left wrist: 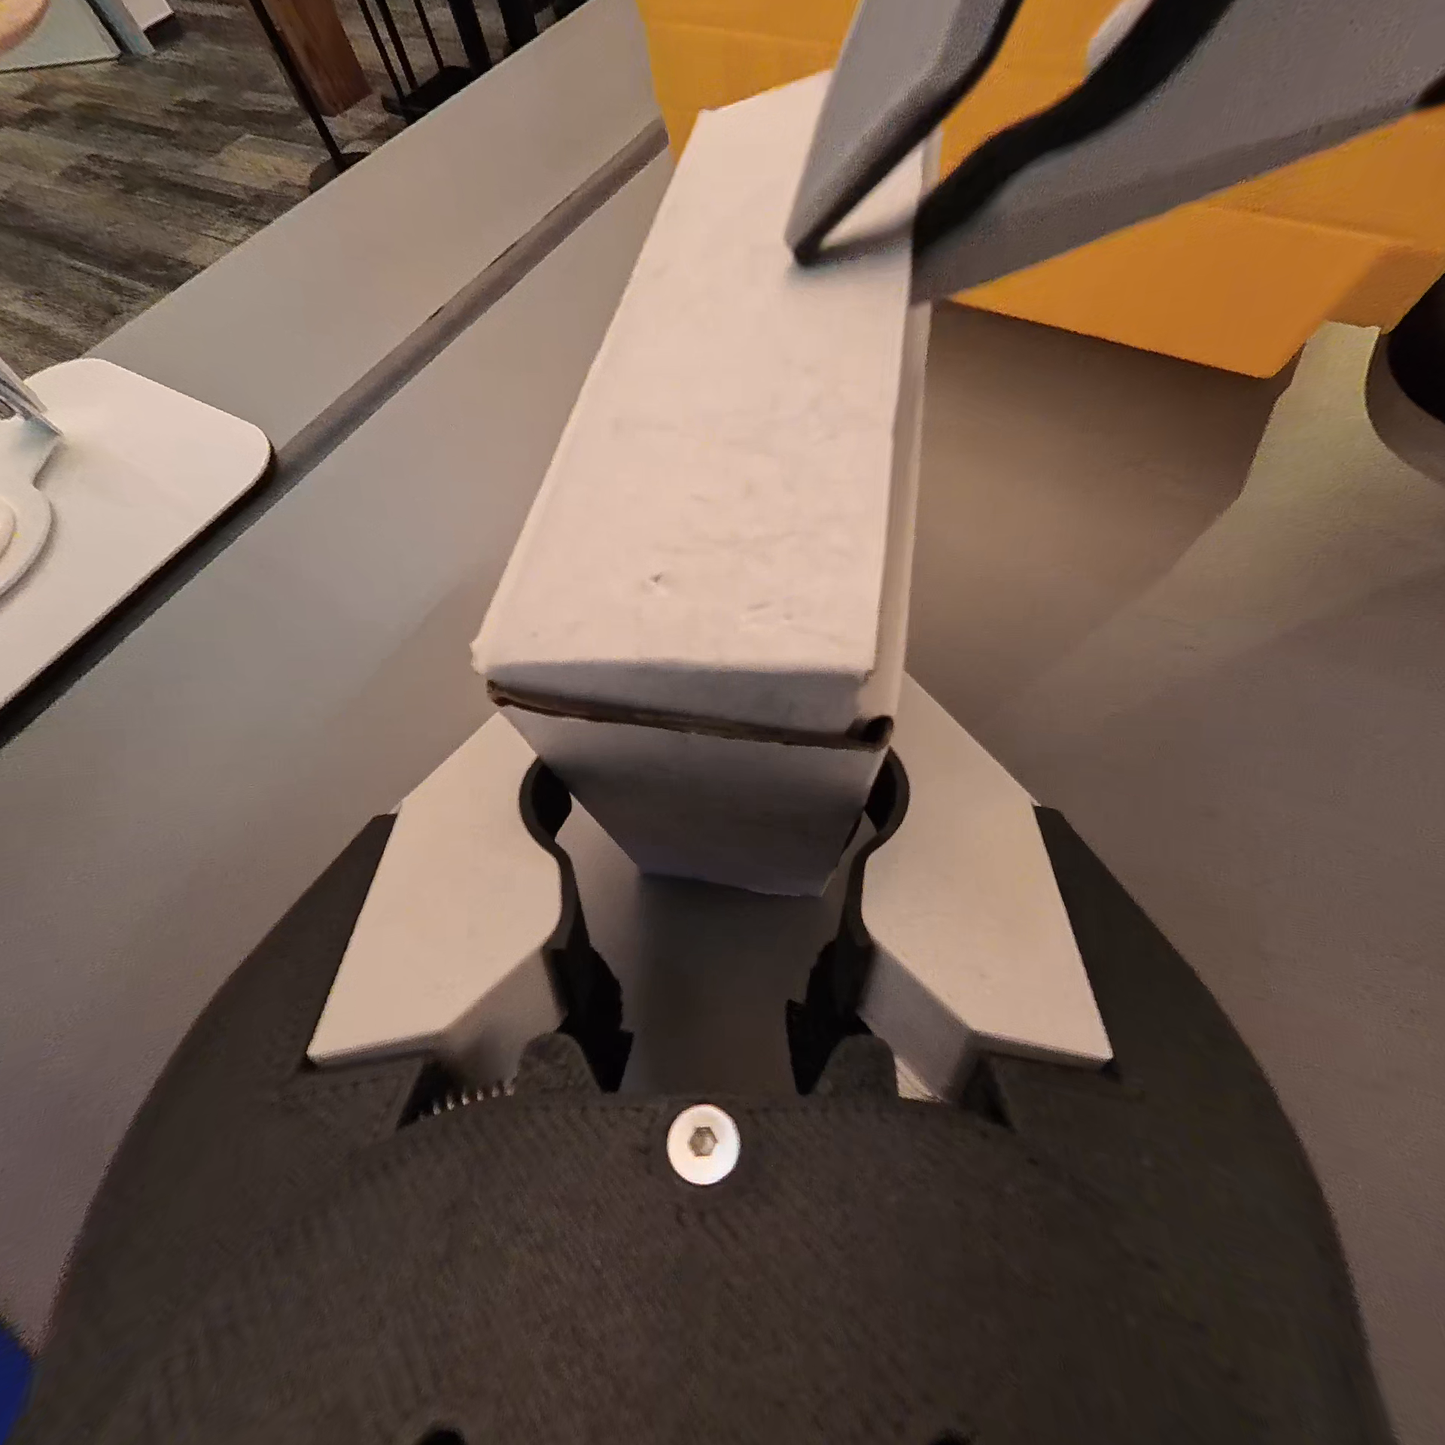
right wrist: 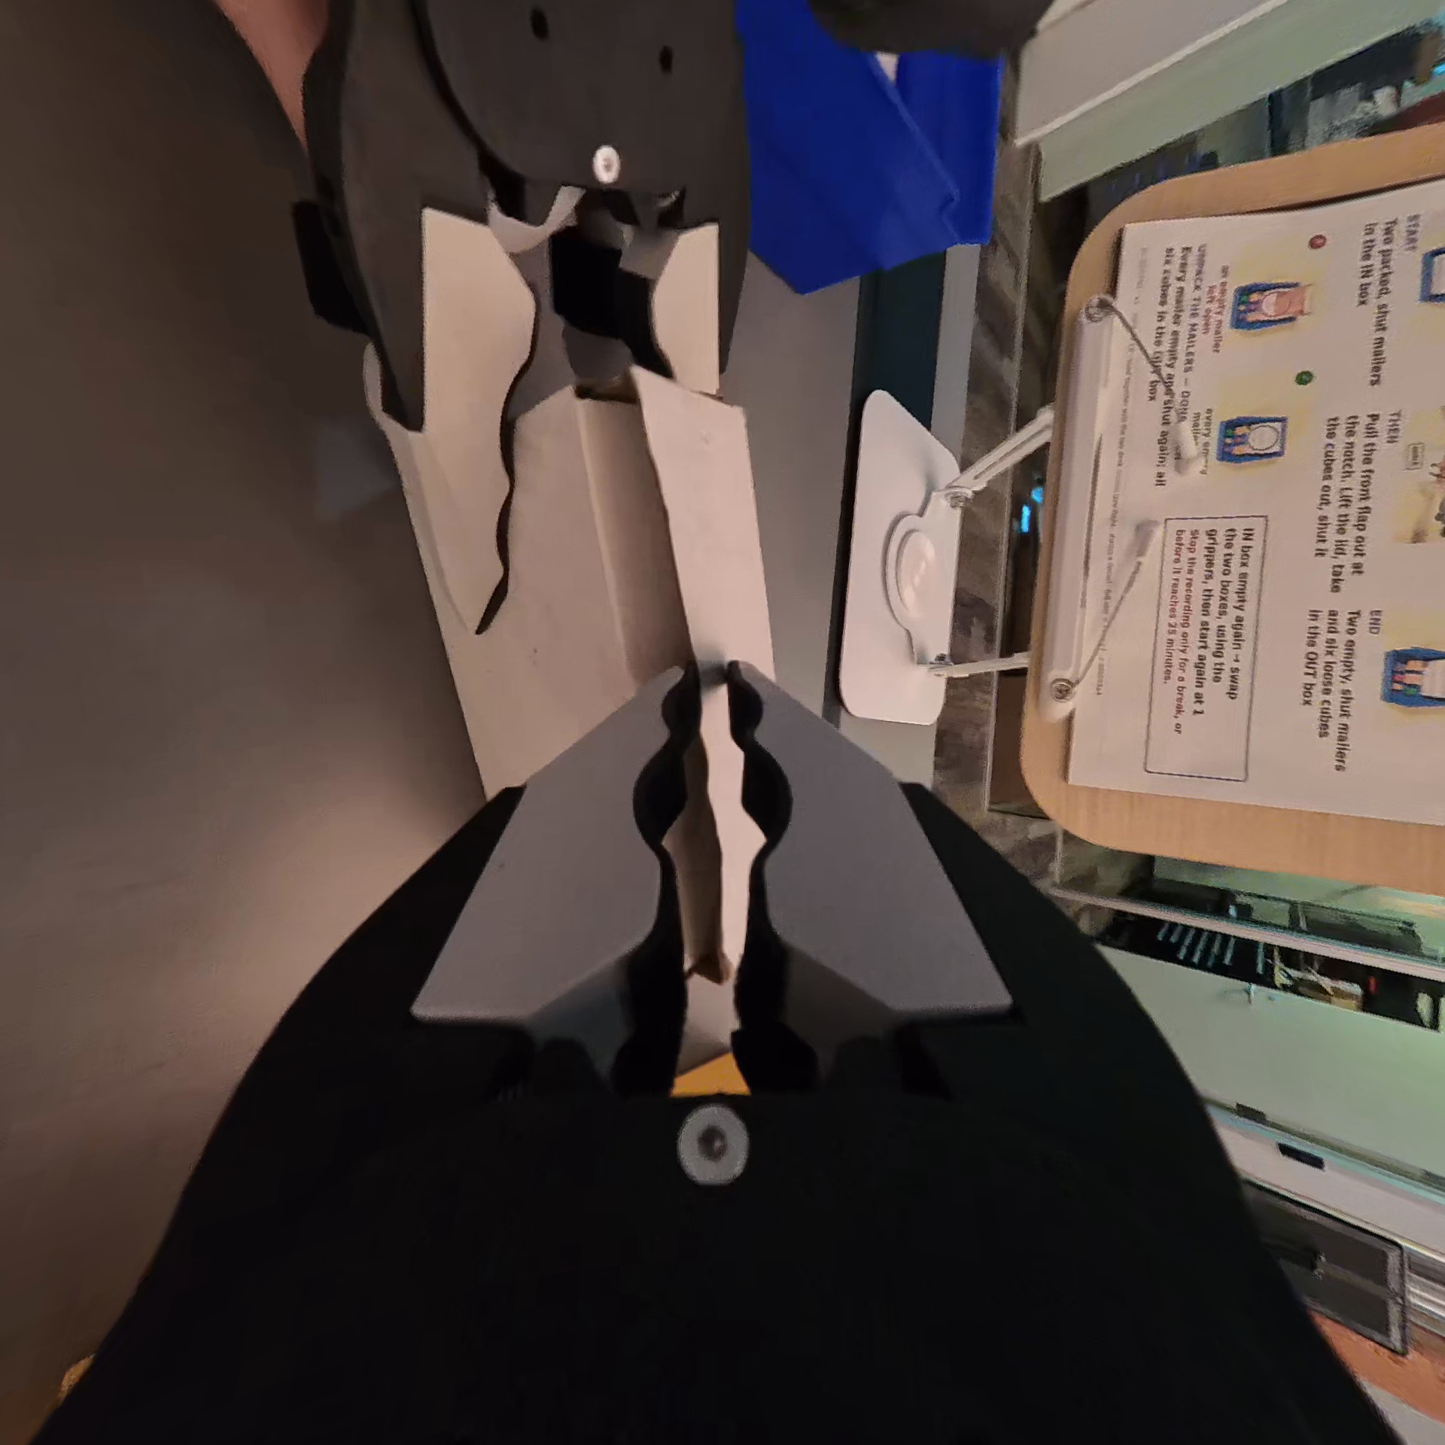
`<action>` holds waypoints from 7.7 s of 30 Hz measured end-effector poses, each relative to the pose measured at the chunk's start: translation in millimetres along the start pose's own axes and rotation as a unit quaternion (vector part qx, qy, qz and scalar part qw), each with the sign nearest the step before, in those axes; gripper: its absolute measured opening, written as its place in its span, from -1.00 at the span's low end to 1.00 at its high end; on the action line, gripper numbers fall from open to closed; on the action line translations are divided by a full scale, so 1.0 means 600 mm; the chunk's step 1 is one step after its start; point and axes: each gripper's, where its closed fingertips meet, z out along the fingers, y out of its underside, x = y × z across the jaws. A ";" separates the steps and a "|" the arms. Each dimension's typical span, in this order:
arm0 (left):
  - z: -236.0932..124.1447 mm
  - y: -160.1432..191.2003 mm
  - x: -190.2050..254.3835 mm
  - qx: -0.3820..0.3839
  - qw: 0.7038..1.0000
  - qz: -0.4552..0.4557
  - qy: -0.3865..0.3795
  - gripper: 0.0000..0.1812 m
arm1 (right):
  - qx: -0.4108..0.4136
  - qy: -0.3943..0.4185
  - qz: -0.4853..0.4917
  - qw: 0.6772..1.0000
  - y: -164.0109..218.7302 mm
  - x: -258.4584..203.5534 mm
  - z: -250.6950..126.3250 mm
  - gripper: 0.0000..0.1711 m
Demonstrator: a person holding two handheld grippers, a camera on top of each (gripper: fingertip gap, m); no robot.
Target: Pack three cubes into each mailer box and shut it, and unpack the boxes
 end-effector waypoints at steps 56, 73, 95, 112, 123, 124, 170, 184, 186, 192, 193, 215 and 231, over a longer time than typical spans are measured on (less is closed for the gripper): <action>-0.043 -0.069 -0.022 0.027 0.898 0.338 -0.280 0.15 | -0.022 -0.100 0.270 0.957 0.035 0.017 -0.035 -0.98; -0.002 -0.058 0.050 -0.026 0.844 0.466 -0.266 0.00 | -0.028 -0.138 0.264 0.954 0.012 -0.004 -0.031 -0.98; 0.029 0.004 0.128 -0.076 0.964 0.249 -0.045 -0.59 | -0.015 -0.039 0.181 0.983 -0.013 0.039 -0.057 -0.98; 0.011 0.008 0.194 -0.108 0.929 0.354 -0.010 -0.79 | -0.189 0.102 0.122 0.969 0.151 0.087 0.013 -0.97; 0.014 0.006 0.194 -0.097 0.929 0.356 -0.017 -0.74 | -0.239 0.077 0.139 0.958 0.217 0.056 0.061 -0.82; 0.015 0.006 0.194 -0.097 0.929 0.356 -0.017 -0.74 | -0.240 0.078 0.137 0.958 0.218 0.056 0.062 -0.80; -0.045 -0.085 0.071 -0.009 0.943 0.278 -0.180 -0.51 | 0.026 0.187 0.233 0.954 0.068 0.181 -0.088 -0.38; -0.331 0.018 -0.191 -0.092 0.984 0.060 -0.139 -0.29 | 0.057 0.207 0.225 0.950 0.055 0.195 -0.119 -0.38; -0.326 0.066 -0.200 -0.126 0.982 0.071 -0.121 -0.25 | 0.057 0.205 0.224 0.951 0.056 0.194 -0.119 -0.38; -0.319 0.122 -0.232 -0.172 0.974 0.055 -0.136 -0.32 | 0.049 0.193 0.219 0.955 0.061 0.186 -0.108 -0.38; -0.319 0.132 -0.234 -0.182 0.972 0.057 -0.135 -0.33 | 0.048 0.191 0.217 0.956 0.061 0.184 -0.106 -0.38; -0.269 0.184 -0.207 -0.177 0.983 -0.028 -0.029 -0.49 | 0.033 0.163 0.189 0.968 0.057 0.163 -0.090 -0.38; -0.284 0.196 -0.218 -0.198 0.977 -0.065 -0.033 -0.39 | 0.025 0.159 0.183 0.970 0.062 0.159 -0.085 -0.38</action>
